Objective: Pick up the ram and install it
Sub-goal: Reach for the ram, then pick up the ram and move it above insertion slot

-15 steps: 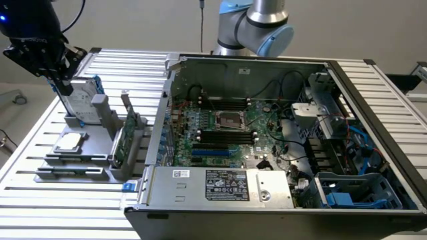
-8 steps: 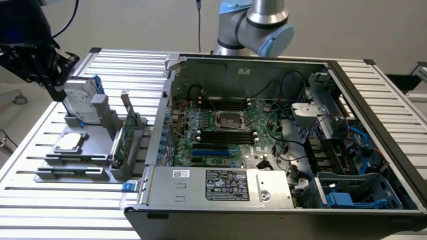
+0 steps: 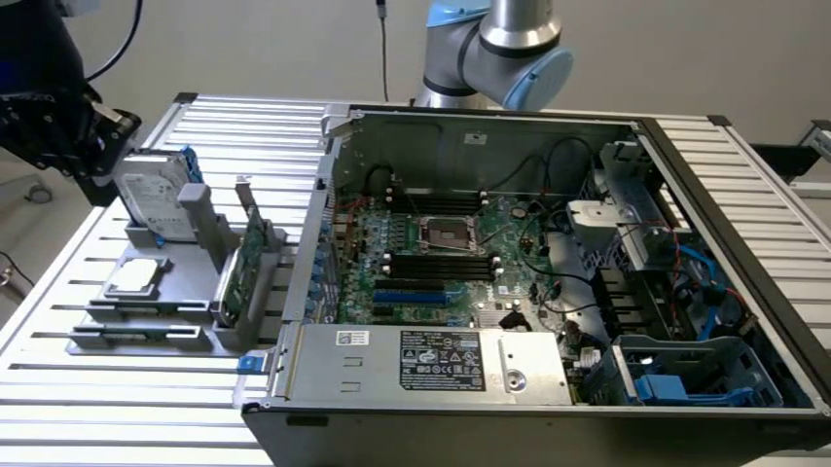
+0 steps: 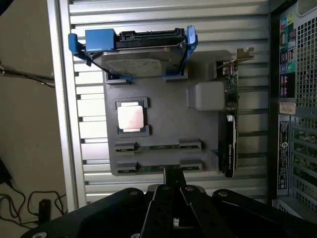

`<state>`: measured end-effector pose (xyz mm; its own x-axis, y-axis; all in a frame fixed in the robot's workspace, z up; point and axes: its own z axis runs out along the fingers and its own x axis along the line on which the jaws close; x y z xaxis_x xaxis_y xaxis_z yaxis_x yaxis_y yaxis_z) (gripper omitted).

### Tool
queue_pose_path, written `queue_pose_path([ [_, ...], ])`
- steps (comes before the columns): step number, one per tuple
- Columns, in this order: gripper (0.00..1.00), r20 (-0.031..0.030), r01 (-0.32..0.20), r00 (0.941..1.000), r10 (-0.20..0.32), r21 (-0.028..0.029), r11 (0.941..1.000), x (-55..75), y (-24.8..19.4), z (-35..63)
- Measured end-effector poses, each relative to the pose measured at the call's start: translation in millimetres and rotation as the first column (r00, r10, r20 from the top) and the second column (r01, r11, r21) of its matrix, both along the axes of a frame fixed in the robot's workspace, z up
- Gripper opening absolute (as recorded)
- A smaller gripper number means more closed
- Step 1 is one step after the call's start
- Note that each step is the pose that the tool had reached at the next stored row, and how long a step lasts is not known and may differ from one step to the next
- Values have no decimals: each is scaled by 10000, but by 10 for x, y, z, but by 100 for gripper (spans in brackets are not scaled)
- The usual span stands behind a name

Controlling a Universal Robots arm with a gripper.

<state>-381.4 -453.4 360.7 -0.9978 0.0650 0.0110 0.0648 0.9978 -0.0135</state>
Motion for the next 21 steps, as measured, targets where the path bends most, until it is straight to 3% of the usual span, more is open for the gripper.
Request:
queue_pose_path([
  [3, 11, -7, -47, 10000, 47, -26, 10000, -30, -5, -9],
  [4, 11, -12, -60, 10000, 60, -70, 10000, -42, -5, -12],
  [9, 11, -15, -61, 10000, 61, -107, 9999, -43, -4, -13],
  [21, 11, -16, -97, 10000, 97, -126, 9999, -46, -4, -19],
])
